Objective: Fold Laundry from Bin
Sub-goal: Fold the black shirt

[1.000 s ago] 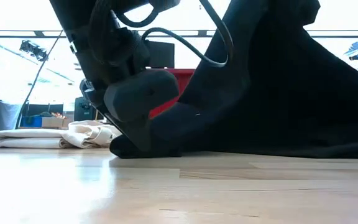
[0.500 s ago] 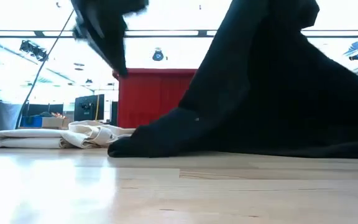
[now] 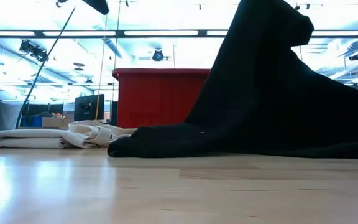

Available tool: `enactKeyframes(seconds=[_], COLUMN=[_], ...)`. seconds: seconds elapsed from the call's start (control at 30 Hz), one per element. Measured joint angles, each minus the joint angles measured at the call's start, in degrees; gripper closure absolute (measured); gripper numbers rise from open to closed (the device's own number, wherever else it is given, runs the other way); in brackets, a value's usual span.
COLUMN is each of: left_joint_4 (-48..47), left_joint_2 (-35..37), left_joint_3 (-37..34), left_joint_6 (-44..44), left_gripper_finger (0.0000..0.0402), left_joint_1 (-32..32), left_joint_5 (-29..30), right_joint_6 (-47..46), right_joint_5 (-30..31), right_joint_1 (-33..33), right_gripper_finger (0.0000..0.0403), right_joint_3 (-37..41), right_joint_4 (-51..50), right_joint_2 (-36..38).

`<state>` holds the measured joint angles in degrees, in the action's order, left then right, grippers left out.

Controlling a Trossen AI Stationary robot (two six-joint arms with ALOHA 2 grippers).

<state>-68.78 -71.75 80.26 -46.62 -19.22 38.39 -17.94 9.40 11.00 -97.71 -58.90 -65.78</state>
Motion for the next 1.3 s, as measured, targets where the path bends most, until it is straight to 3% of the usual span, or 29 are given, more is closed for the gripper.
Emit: enactKeyframes(seconds=[0.2,0.33,0.43,0.63,0.73,0.93,1.07,1.23,1.3], left_joint_4=[10.2,18.4,19.2,24.5,28.8,26.2,27.1,27.6,27.3], left_joint_2=[-9.8,-18.8,-26.1,-36.0,-38.6,-41.0,-42.2,-44.6,-44.7], left_joint_3=[0.0,0.0,-0.1,-0.1,-0.1,-0.1,0.0,0.0,0.1], left_joint_6=[7.4,15.2,19.9,25.6,28.3,26.6,27.6,28.3,28.3], left_gripper_finger=[0.0296,0.0218,0.0167,0.0136,0.0141,0.018,0.0247,0.0374,0.0388], left_joint_1=[2.7,2.0,1.2,0.6,1.1,3.8,5.9,8.3,8.8], left_joint_5=[-2.0,-10.2,-14.7,-15.5,-15.8,-16.7,-22.2,-32.3,-34.4], right_joint_6=[-1.5,-1.6,-2.5,-2.9,-3.1,-3.5,-3.5,-3.2,-3.0], right_joint_5=[0.8,0.9,0.2,-0.5,-1.3,-2.0,-2.0,-2.6,-3.0], right_joint_1=[0.5,0.5,0.5,0.5,0.5,0.2,0.2,0.2,0.2], right_gripper_finger=[0.0393,0.0391,0.0391,0.039,0.039,0.039,0.0389,0.0389,0.0389], right_joint_3=[0.0,0.0,0.0,0.0,0.0,0.0,0.0,0.0,0.0], right_joint_4=[2.7,3.9,4.1,4.1,4.1,4.1,4.2,4.1,4.0], right_joint_2=[-2.0,-3.1,-3.7,-4.6,-4.8,-4.8,-4.8,-4.7,-4.7])
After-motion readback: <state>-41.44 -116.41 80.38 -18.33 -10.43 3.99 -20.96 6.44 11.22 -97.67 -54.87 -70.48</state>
